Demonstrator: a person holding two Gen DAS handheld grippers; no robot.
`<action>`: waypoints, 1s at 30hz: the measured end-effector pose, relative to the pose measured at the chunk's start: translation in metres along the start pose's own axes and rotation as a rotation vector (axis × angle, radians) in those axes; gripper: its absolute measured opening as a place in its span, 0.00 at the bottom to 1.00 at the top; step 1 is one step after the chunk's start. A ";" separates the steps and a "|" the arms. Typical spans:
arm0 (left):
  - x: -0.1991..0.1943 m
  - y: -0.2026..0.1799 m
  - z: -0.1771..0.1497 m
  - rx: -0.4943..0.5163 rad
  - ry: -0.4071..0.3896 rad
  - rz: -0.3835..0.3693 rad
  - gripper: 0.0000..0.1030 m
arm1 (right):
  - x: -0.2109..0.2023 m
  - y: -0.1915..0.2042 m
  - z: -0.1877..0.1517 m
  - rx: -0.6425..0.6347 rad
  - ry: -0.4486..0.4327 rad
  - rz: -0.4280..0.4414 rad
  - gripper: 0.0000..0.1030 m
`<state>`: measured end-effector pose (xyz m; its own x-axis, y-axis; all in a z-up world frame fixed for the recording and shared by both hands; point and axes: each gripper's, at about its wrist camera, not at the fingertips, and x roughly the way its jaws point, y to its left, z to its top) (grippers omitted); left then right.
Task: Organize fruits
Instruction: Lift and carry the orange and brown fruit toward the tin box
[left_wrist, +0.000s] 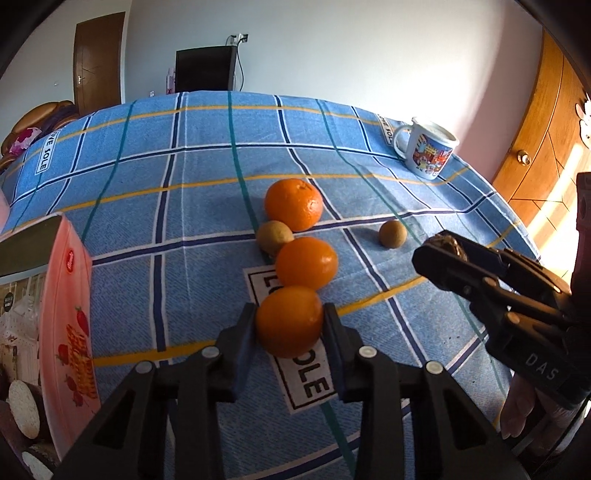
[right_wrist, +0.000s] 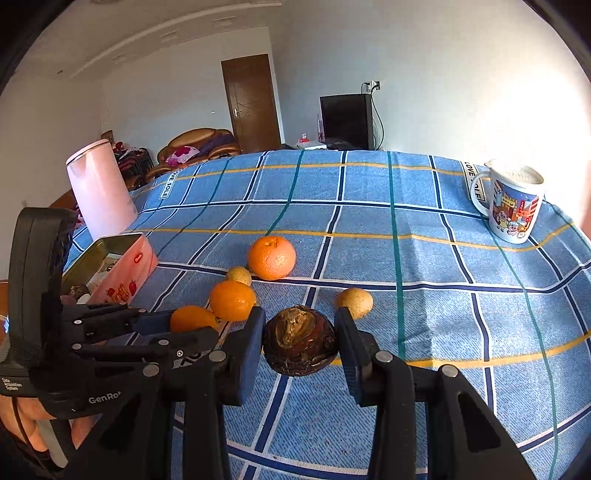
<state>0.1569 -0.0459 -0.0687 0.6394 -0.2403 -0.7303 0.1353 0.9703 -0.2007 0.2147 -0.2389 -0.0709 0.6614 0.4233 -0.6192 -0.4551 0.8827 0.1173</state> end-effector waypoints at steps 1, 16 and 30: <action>-0.002 0.000 -0.001 0.000 -0.008 -0.004 0.35 | 0.000 -0.001 0.000 0.003 -0.003 -0.002 0.39; -0.036 0.000 -0.003 0.012 -0.195 0.029 0.35 | -0.019 0.002 -0.001 -0.022 -0.124 0.045 0.39; -0.055 -0.006 -0.010 0.046 -0.309 0.060 0.35 | -0.035 0.006 -0.004 -0.045 -0.207 0.045 0.39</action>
<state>0.1136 -0.0392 -0.0341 0.8460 -0.1691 -0.5057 0.1200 0.9844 -0.1285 0.1860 -0.2494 -0.0516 0.7459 0.4990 -0.4411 -0.5100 0.8539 0.1036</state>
